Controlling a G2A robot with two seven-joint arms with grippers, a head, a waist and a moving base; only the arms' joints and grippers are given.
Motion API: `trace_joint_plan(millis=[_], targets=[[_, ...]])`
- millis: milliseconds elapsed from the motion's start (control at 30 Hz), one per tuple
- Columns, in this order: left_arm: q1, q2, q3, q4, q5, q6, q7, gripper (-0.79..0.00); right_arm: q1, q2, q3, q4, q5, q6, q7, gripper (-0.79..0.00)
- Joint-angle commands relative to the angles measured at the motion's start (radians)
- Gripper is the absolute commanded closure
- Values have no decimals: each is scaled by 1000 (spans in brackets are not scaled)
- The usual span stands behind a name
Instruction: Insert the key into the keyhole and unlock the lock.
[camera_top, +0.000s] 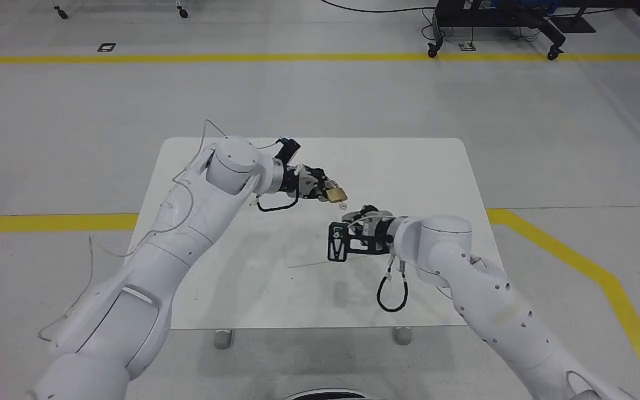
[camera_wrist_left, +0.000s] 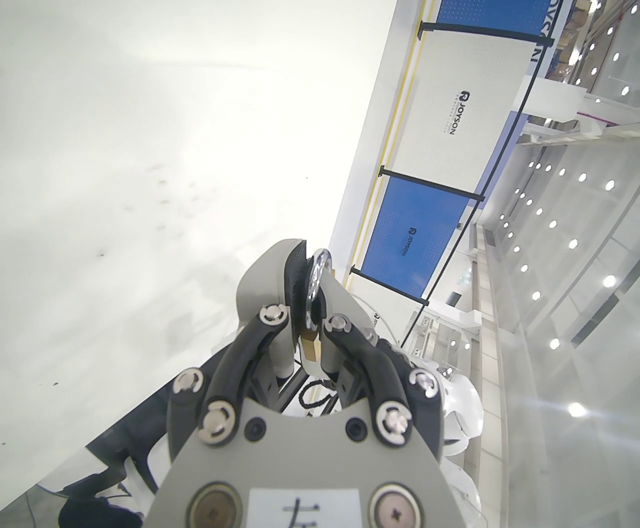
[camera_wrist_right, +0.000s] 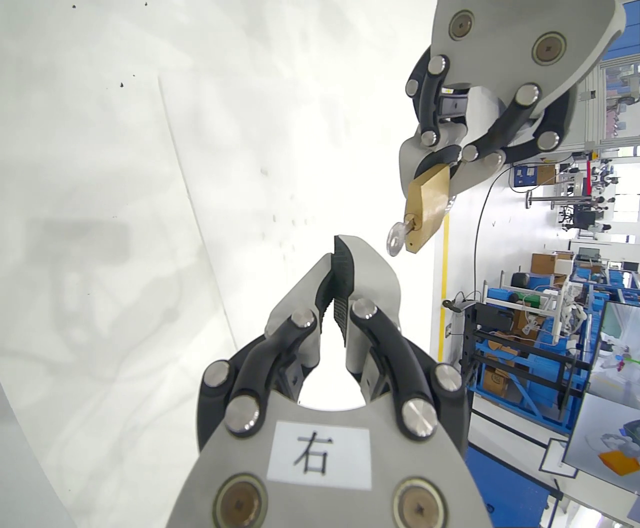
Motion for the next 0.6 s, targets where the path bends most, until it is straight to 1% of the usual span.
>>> trace_joint_plan(millis=[0, 300, 500, 533, 567], targets=[[6, 3, -3, -11, 9, 1, -6, 0, 4, -1, -3, 4, 4, 0, 4, 0], [24, 12, -13, -56, 38, 3, -16, 0, 14, -4, -8, 10, 19, 10, 17, 0], [33, 13, -38, -54, 16, 29, 17, 0, -11, 1, 30, -17, 32, 36, -20, 0], [35, 13, -43, -52, 11, 35, 24, 0, -21, 3, 41, -25, 31, 43, -29, -62], [36, 14, -48, -48, 7, 44, 37, 0, -33, 6, 56, -34, 34, 58, -43, -172]])
